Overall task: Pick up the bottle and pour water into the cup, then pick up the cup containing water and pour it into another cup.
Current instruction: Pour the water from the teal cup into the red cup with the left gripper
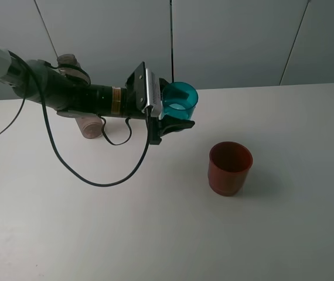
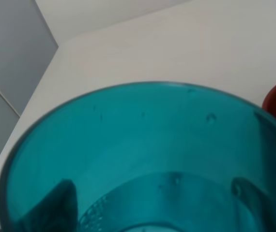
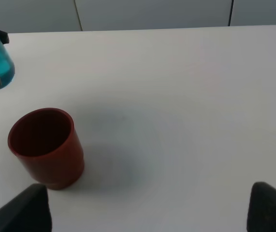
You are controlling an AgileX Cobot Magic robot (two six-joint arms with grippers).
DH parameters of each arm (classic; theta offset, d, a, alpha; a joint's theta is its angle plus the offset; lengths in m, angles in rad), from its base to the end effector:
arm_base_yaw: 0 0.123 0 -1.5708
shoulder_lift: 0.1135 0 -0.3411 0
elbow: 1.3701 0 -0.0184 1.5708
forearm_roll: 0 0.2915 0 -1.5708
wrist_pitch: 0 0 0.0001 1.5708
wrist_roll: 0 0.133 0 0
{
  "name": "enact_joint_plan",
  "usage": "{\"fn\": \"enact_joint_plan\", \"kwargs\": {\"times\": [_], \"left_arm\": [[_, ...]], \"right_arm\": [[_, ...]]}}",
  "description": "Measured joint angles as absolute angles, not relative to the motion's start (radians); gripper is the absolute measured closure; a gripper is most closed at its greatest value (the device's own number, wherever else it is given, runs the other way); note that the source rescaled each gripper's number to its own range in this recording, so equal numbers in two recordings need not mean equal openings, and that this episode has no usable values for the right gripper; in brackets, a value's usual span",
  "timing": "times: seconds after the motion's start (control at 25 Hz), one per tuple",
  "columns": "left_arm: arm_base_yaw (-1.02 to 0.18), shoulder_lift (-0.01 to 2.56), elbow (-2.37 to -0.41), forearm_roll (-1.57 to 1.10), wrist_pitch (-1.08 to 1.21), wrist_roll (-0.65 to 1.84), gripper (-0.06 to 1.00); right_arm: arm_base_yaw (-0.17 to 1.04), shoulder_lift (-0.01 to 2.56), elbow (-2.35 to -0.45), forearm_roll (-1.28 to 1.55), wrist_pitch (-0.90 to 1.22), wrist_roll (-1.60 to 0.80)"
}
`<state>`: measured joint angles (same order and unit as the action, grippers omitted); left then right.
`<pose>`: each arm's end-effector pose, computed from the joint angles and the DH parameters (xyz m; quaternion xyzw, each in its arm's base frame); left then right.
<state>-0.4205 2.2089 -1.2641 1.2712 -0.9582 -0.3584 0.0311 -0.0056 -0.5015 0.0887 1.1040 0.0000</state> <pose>0.4249 -0.3038 0.1269 0.6057 0.5211 -0.2937 0.5247 0.0076 0.0108 0.2736 -0.0162 0.8615 0.0521 0.5048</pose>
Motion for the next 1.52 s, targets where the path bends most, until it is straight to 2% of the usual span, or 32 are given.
{"fn": "enact_joint_plan", "kwargs": {"times": [0.24, 0.68, 1.24, 1.52], "left_arm": [[-0.507, 2.169, -1.264, 1.281, -0.797, -0.347, 0.78], [-0.602, 2.126, -1.262, 1.285, -0.637, -0.231, 0.78], [-0.693, 2.115, -1.262, 1.307, -0.525, -0.125, 0.78], [-0.7, 2.114, -1.262, 1.311, -0.505, -0.081, 0.78]], "right_arm": [[0.031, -0.006, -0.501, 0.089, 1.104, -0.005], [0.031, -0.006, -0.501, 0.089, 1.104, -0.008], [0.031, -0.006, -0.501, 0.089, 1.104, 0.0], [0.031, -0.006, -0.501, 0.089, 1.104, -0.005]]}}
